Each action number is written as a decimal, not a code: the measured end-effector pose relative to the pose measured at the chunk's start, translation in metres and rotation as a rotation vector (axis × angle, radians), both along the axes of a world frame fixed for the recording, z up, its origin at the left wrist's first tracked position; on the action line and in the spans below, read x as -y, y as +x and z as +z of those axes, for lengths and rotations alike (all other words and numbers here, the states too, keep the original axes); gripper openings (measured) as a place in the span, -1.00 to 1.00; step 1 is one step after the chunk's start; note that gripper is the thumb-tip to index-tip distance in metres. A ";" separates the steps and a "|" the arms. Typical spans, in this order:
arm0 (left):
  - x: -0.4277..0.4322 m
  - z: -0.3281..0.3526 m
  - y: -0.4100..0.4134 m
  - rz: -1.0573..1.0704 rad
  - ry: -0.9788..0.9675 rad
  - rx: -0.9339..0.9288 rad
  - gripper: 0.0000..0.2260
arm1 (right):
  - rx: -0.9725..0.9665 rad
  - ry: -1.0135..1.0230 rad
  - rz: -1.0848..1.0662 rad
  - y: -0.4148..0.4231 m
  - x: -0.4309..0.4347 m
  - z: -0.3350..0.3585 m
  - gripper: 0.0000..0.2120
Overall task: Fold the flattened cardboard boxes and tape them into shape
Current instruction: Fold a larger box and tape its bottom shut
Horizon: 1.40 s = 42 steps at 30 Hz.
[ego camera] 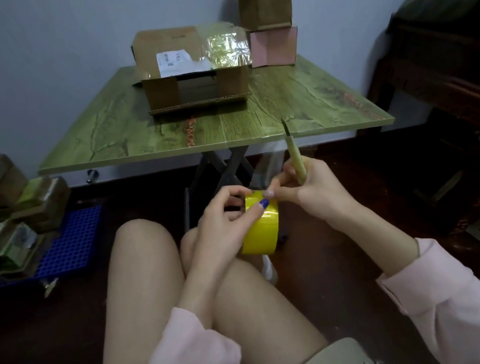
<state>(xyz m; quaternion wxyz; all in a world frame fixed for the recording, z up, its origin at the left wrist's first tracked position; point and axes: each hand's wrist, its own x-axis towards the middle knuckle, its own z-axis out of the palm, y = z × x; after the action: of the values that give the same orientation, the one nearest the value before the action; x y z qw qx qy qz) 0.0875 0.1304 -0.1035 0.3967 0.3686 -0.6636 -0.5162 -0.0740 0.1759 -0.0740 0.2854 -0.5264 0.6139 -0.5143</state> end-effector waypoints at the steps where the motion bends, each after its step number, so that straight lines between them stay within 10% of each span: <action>1: 0.001 0.005 0.009 0.004 -0.042 0.021 -0.80 | -0.004 -0.011 0.017 0.006 0.001 0.005 -0.64; 28: 0.002 0.035 0.087 0.393 -0.223 0.258 -0.81 | 0.057 -0.199 0.305 0.086 0.028 0.046 -0.62; 42: 0.009 0.033 0.086 0.291 -0.315 0.031 -0.79 | 0.151 -0.110 0.450 0.086 0.047 0.058 -0.64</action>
<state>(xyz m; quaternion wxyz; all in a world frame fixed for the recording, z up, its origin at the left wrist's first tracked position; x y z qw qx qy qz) 0.1732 0.1217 -0.0704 0.5093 0.4020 -0.6819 -0.3378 0.0118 0.1293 -0.0162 0.4089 -0.6247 0.4292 -0.5083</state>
